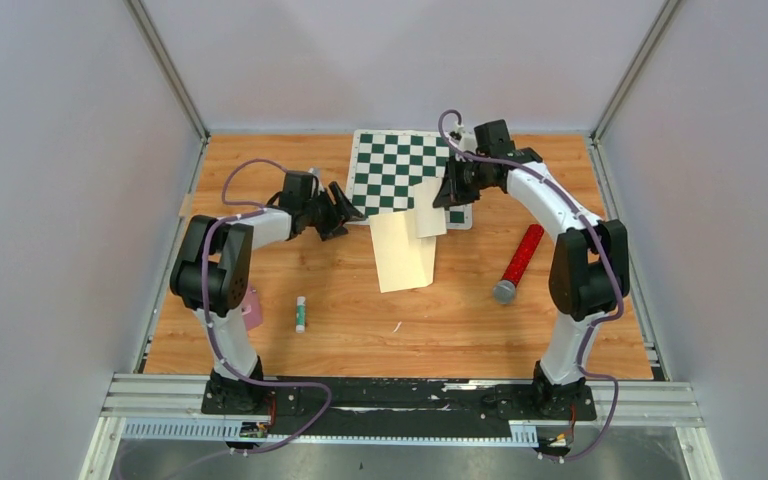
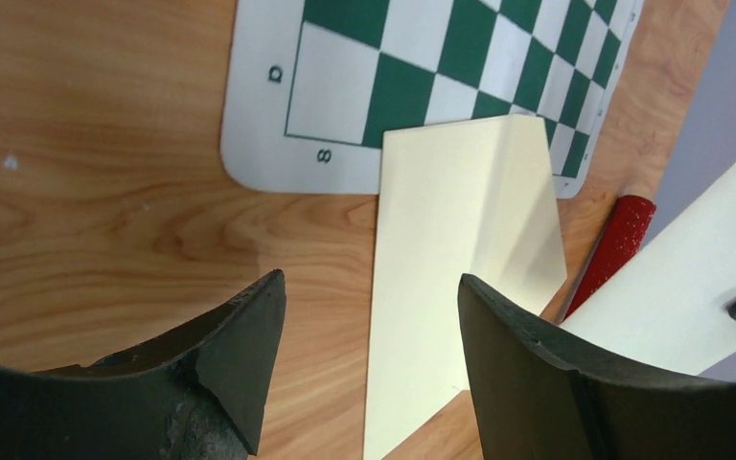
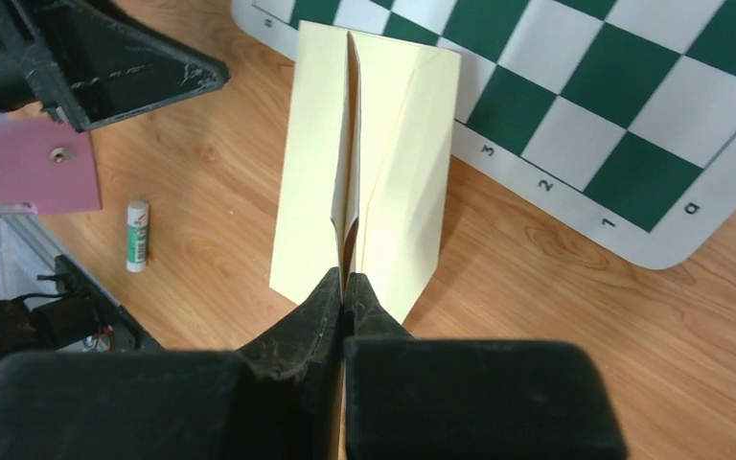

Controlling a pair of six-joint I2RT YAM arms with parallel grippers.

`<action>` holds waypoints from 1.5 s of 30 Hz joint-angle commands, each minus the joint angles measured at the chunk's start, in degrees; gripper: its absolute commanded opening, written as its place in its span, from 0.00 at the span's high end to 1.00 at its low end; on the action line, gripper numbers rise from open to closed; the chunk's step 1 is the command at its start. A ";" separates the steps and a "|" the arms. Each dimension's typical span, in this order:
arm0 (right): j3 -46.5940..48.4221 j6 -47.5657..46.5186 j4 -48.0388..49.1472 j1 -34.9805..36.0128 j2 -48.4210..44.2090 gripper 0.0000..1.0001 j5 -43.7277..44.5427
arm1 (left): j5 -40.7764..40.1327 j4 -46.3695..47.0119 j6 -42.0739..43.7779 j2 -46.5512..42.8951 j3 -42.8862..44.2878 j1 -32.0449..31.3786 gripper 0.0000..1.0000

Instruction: Place the letter into the envelope and seal it

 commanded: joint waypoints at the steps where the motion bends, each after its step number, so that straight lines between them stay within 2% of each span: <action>1: -1.02 2.12 1.20 0.49 -0.99 1.00 7.21 | 1.06 3.53 -1.70 -0.24 -1.70 -0.13 0.27; 6: -2.41 5.03 3.14 0.96 -0.67 1.00 9.69 | 2.79 1.85 -1.07 1.80 -0.93 -0.87 0.27; 11: -8.14 7.19 9.94 1.01 -1.75 1.00 8.77 | 4.90 3.88 -1.81 3.80 -2.07 -1.11 0.27; 22: -11.91 6.95 15.63 1.42 -0.28 1.00 11.44 | 7.23 5.34 -1.59 5.08 -2.74 -1.98 0.28; 29: -12.60 7.31 16.30 2.44 0.89 1.00 10.81 | 8.56 8.11 -1.98 6.55 -2.28 -3.53 0.30; 45: -12.13 10.13 17.28 4.38 4.88 1.00 9.94 | 9.46 7.97 -2.86 10.09 -0.52 -4.17 0.31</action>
